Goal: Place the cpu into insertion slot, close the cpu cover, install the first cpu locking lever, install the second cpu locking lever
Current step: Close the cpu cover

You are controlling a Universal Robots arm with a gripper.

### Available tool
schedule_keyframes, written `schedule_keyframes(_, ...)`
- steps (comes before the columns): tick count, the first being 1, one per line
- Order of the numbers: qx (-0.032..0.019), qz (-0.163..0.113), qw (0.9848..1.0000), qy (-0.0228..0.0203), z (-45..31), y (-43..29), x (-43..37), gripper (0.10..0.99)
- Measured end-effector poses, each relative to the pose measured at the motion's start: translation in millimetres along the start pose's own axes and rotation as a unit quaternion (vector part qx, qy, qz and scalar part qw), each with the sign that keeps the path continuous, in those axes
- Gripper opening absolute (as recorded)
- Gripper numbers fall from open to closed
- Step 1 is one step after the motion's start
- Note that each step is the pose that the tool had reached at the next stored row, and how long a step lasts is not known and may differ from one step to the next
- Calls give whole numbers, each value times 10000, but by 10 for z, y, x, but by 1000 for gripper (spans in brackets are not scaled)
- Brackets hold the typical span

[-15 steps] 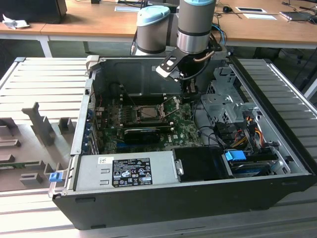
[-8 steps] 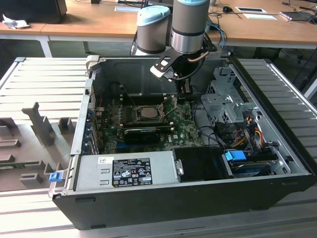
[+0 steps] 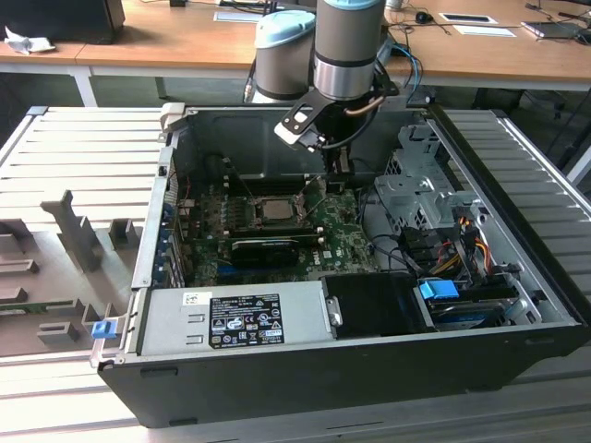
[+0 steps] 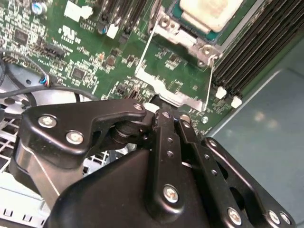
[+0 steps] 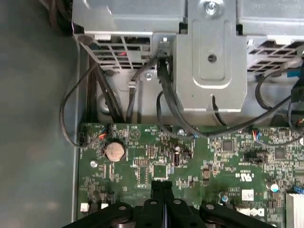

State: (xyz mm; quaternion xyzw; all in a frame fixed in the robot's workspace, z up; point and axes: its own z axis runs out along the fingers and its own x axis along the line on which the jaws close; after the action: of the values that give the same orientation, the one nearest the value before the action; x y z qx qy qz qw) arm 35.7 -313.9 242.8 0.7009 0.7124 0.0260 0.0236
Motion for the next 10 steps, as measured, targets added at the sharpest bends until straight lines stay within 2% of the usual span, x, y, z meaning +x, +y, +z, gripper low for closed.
schedule_keyframes(1,0,1,10000,0,-5,-72,1,106)
schedule_keyframes(3,0,1,10000,0,-11,-160,2,106)
schedule_keyframes(6,0,1,10000,0,-15,-235,4,106)
schedule_keyframes(10,1,-3,10000,-1,-12,-295,5,106)
